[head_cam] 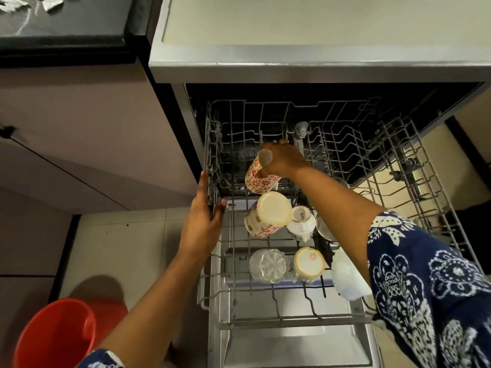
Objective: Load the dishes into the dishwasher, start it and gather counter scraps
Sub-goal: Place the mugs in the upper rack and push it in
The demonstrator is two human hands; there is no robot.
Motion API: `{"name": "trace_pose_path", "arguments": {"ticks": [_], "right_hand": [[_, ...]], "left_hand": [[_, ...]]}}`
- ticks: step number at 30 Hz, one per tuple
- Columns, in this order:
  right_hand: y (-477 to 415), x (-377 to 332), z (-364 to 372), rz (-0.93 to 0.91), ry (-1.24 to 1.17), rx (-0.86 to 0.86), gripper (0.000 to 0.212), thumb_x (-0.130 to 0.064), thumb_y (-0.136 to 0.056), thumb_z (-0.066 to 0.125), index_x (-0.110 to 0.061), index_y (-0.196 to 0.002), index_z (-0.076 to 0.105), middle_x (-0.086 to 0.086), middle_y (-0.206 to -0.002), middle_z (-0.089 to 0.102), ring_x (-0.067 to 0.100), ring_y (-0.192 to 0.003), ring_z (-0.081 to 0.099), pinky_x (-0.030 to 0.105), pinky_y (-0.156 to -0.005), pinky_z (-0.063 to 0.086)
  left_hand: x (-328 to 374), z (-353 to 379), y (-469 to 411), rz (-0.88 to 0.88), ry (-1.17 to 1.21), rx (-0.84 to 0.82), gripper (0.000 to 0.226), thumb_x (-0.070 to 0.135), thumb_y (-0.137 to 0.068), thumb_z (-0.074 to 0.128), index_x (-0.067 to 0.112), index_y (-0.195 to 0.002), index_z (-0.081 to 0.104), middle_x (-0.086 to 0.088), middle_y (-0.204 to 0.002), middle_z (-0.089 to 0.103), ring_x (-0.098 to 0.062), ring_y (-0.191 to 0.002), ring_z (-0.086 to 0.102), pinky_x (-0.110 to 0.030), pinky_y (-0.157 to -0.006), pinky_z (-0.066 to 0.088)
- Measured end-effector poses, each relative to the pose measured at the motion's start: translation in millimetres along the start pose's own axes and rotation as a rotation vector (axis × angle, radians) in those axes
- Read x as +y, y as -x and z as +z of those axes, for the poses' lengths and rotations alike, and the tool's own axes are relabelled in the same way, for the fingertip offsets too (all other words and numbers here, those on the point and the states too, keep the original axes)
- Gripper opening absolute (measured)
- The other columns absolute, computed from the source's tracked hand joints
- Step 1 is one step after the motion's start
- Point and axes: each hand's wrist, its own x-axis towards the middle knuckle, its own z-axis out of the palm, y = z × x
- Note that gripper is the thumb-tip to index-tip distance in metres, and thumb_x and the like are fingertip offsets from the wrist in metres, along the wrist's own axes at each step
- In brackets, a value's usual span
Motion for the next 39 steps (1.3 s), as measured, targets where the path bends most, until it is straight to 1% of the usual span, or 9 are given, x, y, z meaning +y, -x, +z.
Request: {"name": "trace_pose_path", "arguments": {"ticks": [5, 7, 13, 17, 20, 25, 31, 36, 39], "right_hand": [[1, 3, -1, -0.056, 0.062, -0.09, 0.069, -0.033, -0.081, 0.07, -0.004, -0.137, 0.042, 0.012, -0.143, 0.041, 0.033, -0.128, 0.04, 0.035, -0.1, 0.04], [1, 6, 0, -0.049, 0.059, -0.106, 0.07, -0.033, -0.08, 0.071, -0.004, -0.136, 0.042, 0.013, -0.141, 0.042, 0.033, -0.125, 0.043, 0.034, -0.098, 0.041], [-4, 13, 3, -0.029, 0.015, -0.137, 0.071, -0.033, -0.08, 0.071, -0.003, -0.136, 0.04, 0.016, -0.137, 0.046, 0.031, -0.125, 0.043, 0.032, -0.094, 0.04], [-8, 16, 10, -0.009, -0.031, -0.119, 0.082, -0.034, -0.08, 0.071, -0.008, -0.144, 0.027, 0.016, -0.144, 0.038, 0.032, -0.131, 0.037, 0.033, -0.097, 0.038], [-6, 21, 19, 0.013, -0.132, -0.032, 0.087, -0.037, -0.08, 0.07, -0.015, -0.148, 0.02, 0.013, -0.151, 0.028, 0.032, -0.136, 0.031, 0.036, -0.104, 0.034], [50, 28, 34, 0.014, -0.282, 0.328, 0.063, -0.028, -0.084, 0.065, -0.015, -0.14, 0.039, 0.011, -0.14, 0.043, 0.03, -0.128, 0.04, 0.033, -0.098, 0.037], [195, 73, 64, -0.002, -0.242, 0.529, 0.043, -0.022, -0.084, 0.065, -0.012, -0.125, 0.055, 0.011, -0.123, 0.057, 0.03, -0.114, 0.05, 0.037, -0.092, 0.04], [286, 139, 102, 0.13, -0.129, 0.509, 0.037, -0.025, -0.086, 0.062, -0.015, -0.121, 0.057, 0.009, -0.119, 0.06, 0.029, -0.11, 0.052, 0.04, -0.092, 0.041], [316, 165, 122, 0.183, -0.062, 0.508, 0.034, -0.034, -0.089, 0.056, -0.015, -0.117, 0.058, 0.009, -0.116, 0.06, 0.031, -0.11, 0.052, 0.044, -0.099, 0.034]], "left_hand": [[-1, 1, 0, -0.008, -0.032, 0.01, 0.074, 0.038, -0.096, 0.048, 0.043, -0.149, -0.002, 0.007, -0.153, 0.029, -0.002, -0.125, 0.033, -0.027, -0.094, 0.03], [-1, 2, 0, -0.013, -0.048, 0.015, 0.075, 0.038, -0.095, 0.049, 0.045, -0.149, -0.003, 0.007, -0.153, 0.03, 0.0, -0.118, 0.033, -0.028, -0.091, 0.03], [-6, 3, -1, 0.005, -0.095, 0.036, 0.078, 0.04, -0.094, 0.052, 0.045, -0.148, -0.004, 0.005, -0.153, 0.03, -0.006, -0.129, 0.034, -0.029, -0.093, 0.032], [-6, 3, -1, 0.008, -0.17, 0.052, 0.08, 0.041, -0.093, 0.054, 0.046, -0.148, -0.005, 0.0, -0.151, 0.035, -0.02, -0.132, 0.041, -0.038, -0.095, 0.039], [-3, 2, 1, 0.025, -0.24, 0.083, 0.078, 0.042, -0.093, 0.053, 0.043, -0.149, -0.002, -0.002, -0.145, 0.042, -0.025, -0.124, 0.049, -0.041, -0.092, 0.045], [6, 1, 8, 0.024, -0.446, 0.095, 0.072, 0.044, -0.096, 0.045, 0.029, -0.151, 0.002, -0.008, -0.144, 0.04, -0.032, -0.118, 0.053, -0.047, -0.088, 0.049], [5, 10, 72, -0.028, -0.526, 0.019, 0.078, 0.052, -0.095, 0.04, 0.02, -0.152, -0.002, -0.007, -0.16, -0.003, -0.03, -0.146, 0.008, -0.048, -0.116, 0.02], [-2, 29, 150, 0.01, -0.55, 0.134, 0.08, 0.056, -0.094, 0.037, 0.014, -0.153, 0.002, -0.01, -0.159, -0.008, -0.026, -0.147, -0.007, -0.043, -0.119, 0.007], [-10, 55, 189, 0.03, -0.622, 0.128, 0.083, 0.062, -0.092, 0.027, 0.014, -0.152, -0.003, -0.013, -0.158, -0.016, -0.026, -0.144, -0.019, -0.041, -0.117, -0.011]]}}
